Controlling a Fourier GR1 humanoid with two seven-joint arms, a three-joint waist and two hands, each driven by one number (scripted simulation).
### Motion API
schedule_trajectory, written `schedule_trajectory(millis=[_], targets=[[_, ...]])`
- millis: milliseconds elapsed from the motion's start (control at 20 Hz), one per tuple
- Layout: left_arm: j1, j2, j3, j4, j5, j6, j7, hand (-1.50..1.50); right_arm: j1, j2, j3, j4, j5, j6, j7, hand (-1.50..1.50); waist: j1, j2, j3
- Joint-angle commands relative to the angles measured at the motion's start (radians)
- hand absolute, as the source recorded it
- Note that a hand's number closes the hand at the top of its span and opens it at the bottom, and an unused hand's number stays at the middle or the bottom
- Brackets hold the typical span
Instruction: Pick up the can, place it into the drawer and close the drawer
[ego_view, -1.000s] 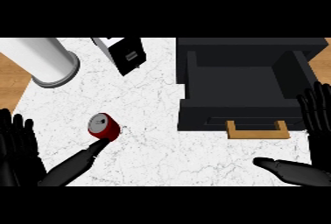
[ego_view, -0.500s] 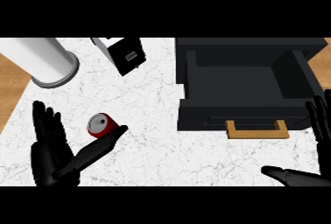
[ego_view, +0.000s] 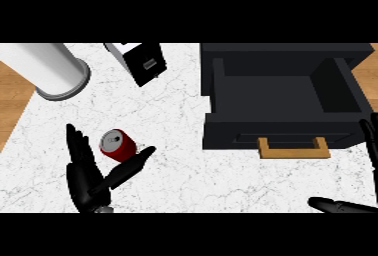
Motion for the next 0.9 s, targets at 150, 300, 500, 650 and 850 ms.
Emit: schedule_trajectory(millis=[150, 300, 500, 650, 850], targets=[[-0.008, 0.000, 0.104, 0.164, 0.236, -0.012, -0.256, -1.50, 0.021, 0.011, 0.010, -0.004, 0.028, 0.011, -0.004, -1.50, 0.001, 0.000, 0.000], [-0.055, 0.000, 0.068, 0.282, 0.290, 0.052, -0.321, -1.50, 0.017, -0.011, -0.060, 0.008, -0.049, 0.040, -0.012, -1.50, -0.001, 0.000, 0.000], [-0.042, 0.000, 0.064, 0.337, 0.405, 0.040, -0.445, -1.50, 0.018, -0.029, -0.060, -0.100, -0.029, 0.023, 0.102, -1.50, -0.001, 0.000, 0.000], [-0.032, 0.000, 0.054, 0.422, 0.548, 0.050, -0.610, -1.50, -0.021, -0.029, -0.084, -0.067, -0.045, 0.020, 0.075, -1.50, 0.000, 0.000, 0.000], [-0.115, 0.000, 0.201, 0.553, 0.562, -0.095, -0.623, -1.50, 0.007, -0.033, -0.117, -0.044, -0.080, 0.062, 0.044, -1.50, 0.000, 0.001, 0.000]])
